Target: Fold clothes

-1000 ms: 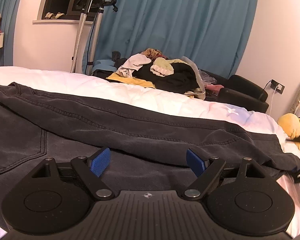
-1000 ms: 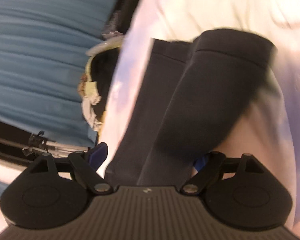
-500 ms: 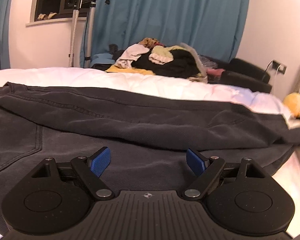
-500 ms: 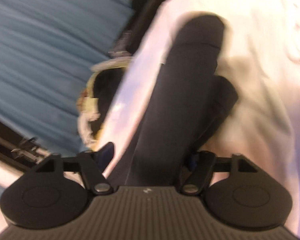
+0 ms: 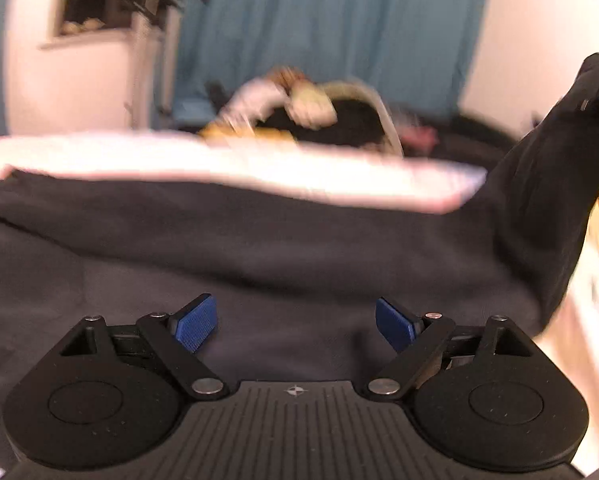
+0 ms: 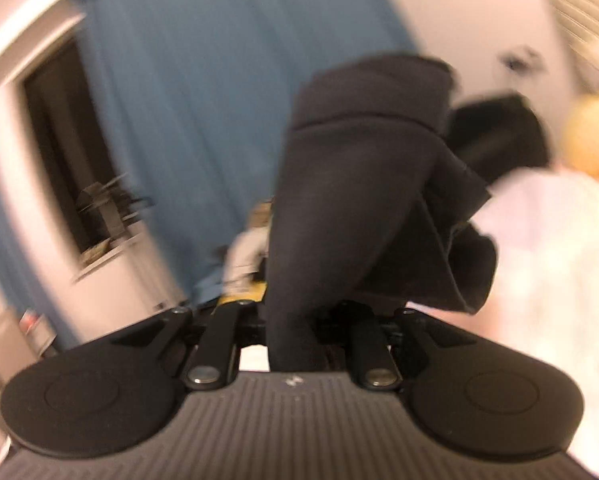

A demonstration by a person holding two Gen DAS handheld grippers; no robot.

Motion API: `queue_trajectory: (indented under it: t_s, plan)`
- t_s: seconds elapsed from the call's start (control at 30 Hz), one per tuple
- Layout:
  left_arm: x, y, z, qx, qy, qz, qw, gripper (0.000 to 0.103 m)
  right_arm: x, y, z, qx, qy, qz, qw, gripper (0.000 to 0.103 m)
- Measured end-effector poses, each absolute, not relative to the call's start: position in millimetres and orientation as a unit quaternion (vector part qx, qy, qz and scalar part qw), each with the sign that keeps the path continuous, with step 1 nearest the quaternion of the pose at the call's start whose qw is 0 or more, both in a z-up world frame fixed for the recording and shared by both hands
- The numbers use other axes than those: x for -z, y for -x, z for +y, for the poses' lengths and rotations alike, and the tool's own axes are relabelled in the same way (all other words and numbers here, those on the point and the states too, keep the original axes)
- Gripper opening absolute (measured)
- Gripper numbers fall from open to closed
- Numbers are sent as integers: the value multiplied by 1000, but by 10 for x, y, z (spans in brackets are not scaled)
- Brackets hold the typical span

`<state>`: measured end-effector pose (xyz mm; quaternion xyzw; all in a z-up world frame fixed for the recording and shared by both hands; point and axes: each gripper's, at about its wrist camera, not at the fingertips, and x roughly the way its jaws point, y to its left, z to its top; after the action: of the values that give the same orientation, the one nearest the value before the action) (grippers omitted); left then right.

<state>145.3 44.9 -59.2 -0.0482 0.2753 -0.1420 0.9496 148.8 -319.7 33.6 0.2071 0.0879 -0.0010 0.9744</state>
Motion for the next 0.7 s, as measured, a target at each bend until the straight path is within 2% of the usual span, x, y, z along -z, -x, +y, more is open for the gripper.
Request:
queue_trajectory:
  t_s: [0.17,0.3,0.37,0.43,0.5,0.57,0.6,0.67,0.7]
  plan:
    - [497,-1390,796,112,99,239,959,90,-196,-1660,-1866,-117,-122,90,981,15]
    - [421,-1339,1073,88,138,209,964,90,551,-1779,-736,-195,-35,172,965,15]
    - [383,-1314,1211,76,158,194,965,90,992,-1830,-308,-209,26,222,952,20]
    - [344,-1289,1350,64,178,178,966,90,1230,-1818,-130,-210,65,233,947,23]
    - [306,-1264,1488,52,197,163,965,90,1179,-1815,-182,-225,59,227,946,33]
    - [268,-1239,1626,39,217,147,964,90,1045,-1772,-283,-263,64,230,935,60]
    - [251,-1225,1691,33,226,140,964,90,963,-1713,-341,-282,69,231,929,65]
    - [272,-1171,1653,31,214,142,966,90,818,-1516,-545,-304,77,229,922,81]
    - [271,-1179,1625,32,208,145,967,90,749,-1415,-661,-313,81,227,918,84]
